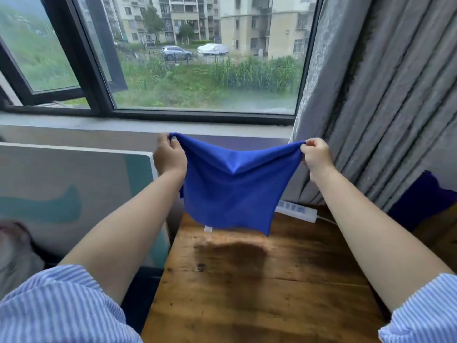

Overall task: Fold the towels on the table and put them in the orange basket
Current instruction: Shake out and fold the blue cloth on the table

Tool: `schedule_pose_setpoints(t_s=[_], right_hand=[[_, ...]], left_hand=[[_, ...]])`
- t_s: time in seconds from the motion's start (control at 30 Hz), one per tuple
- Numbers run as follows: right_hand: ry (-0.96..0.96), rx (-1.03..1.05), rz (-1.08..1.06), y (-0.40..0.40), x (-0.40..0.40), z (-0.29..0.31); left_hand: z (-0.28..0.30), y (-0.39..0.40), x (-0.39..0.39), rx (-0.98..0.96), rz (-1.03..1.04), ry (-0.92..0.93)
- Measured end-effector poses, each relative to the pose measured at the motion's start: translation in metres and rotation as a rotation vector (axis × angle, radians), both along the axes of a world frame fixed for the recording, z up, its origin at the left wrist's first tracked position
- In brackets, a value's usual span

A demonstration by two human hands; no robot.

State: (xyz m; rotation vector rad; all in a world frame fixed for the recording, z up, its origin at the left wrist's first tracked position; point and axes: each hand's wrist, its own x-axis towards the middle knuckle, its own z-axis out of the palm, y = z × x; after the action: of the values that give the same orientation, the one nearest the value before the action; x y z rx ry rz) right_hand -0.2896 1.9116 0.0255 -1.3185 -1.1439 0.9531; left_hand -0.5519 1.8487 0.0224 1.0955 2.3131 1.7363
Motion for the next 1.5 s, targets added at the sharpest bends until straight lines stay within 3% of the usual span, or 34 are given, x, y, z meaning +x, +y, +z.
schedule_pose_setpoints(t_s=[0.1, 0.2, 0.37, 0.53, 0.73, 0.83, 0.93, 1.03, 1.23, 1.5], right_hand=[[-0.122, -0.086, 0.043, -0.007, 0.007, -0.033], [-0.198, -0.299, 0.104, -0.025, 0.025, -0.086], [-0.528, -0.712, 0.114, -0.085, 0.056, -0.208], [-0.883, -0.89, 0.304, -0.154, 0.077, -0.285], [-1.184, -0.891, 0.573, -0.207, 0.087, -0.324], [-1.269, -0.996, 0.684, -0.222, 0.095, -0.332], [-1.227, -1.251, 0.844, -0.231, 0.1, -0.33], [-1.279, -1.301, 0.864, -0.22, 0.1, -0.324], [-1.253, -0.961, 0.479, -0.171, 0.081, -0.314], [-1.19, -0.636, 0.521, -0.097, 0.061, -0.321]], left_hand=[[-0.03, -0.004, -0.003, -0.106, -0.053, 0.026], [-0.078, -0.017, -0.001, -0.312, -0.144, 0.026], [-0.188, -0.074, 0.02, -0.711, -0.239, -0.053], [-0.258, -0.137, 0.045, -1.096, -0.387, 0.003], [-0.292, -0.188, 0.046, -1.621, -0.645, 0.365], [-0.302, -0.21, 0.039, -1.826, -0.735, 0.387], [-0.309, -0.225, 0.036, -1.971, -0.831, 0.339], [-0.31, -0.22, 0.041, -1.966, -0.849, 0.356], [-0.301, -0.163, 0.058, -1.667, -0.721, 0.508], [-0.301, -0.1, 0.061, -1.605, -0.628, 0.51]])
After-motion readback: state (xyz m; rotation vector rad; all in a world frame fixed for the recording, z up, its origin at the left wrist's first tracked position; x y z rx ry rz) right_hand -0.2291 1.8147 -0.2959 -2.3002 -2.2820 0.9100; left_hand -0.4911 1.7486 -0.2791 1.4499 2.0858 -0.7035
